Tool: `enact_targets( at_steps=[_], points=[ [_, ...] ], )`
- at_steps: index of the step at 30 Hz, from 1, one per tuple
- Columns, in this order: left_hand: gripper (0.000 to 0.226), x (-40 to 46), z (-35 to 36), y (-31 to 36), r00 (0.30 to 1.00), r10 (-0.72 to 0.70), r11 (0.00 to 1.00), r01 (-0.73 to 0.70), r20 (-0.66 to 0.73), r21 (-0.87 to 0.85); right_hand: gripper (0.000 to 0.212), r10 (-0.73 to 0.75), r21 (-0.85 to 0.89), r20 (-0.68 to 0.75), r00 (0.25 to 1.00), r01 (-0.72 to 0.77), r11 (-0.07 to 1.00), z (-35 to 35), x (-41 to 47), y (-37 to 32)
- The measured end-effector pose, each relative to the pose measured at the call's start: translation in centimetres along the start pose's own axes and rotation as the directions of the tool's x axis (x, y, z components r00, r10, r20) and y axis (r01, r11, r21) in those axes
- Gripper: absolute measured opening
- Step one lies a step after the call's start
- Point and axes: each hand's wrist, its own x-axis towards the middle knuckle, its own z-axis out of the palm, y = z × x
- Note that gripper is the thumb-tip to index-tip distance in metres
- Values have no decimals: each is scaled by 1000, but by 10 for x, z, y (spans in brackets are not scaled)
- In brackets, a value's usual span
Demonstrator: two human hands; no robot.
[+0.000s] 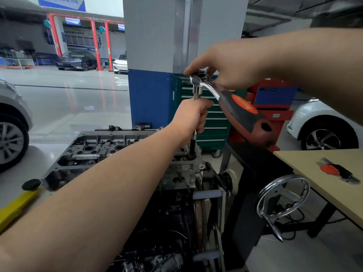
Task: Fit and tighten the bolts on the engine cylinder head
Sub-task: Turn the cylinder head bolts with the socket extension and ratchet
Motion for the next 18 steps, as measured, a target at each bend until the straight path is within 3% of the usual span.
enact_targets(
  at_steps=[2, 5, 9, 10, 12, 15, 16, 18],
  points=[
    [33, 2, -2, -2, 1000, -5, 999, 6, 25, -32, 61, 6, -34, -15, 1000, -6, 999, -1, 2, -1],
    [21, 2, -2, -3, 997, -28, 988, 39, 71, -151, 50, -21, -91, -38, 999, 17, 996, 0, 1, -2],
    [29, 2, -1, -4, 996, -22, 979, 38, 81, -203, 43, -79, -147, -57, 995, 70, 987, 9, -6, 2],
    [24, 1, -1, -4, 996, -13, 978, 31, 87, -206, 41, -62, -87, -60, 996, 57, 995, 9, -8, 6],
    [25, 2, -1, -5, 997, 0, 986, 14, 82, -163, 49, 51, 201, -54, 997, -39, 979, 4, -9, 14],
    [33, 5, -2, -8, 998, 24, 997, -20, 52, -71, 36, 182, 676, 5, 983, -137, 724, 6, -4, 19],
    [33, 5, -2, -8, 999, 32, 998, -30, 41, -53, 27, 183, 728, 17, 983, -137, 672, 9, -1, 17],
    [32, 5, -2, -7, 999, 39, 998, -37, 33, -42, 24, 198, 714, 14, 980, -148, 685, 17, 5, 13]
  ],
)
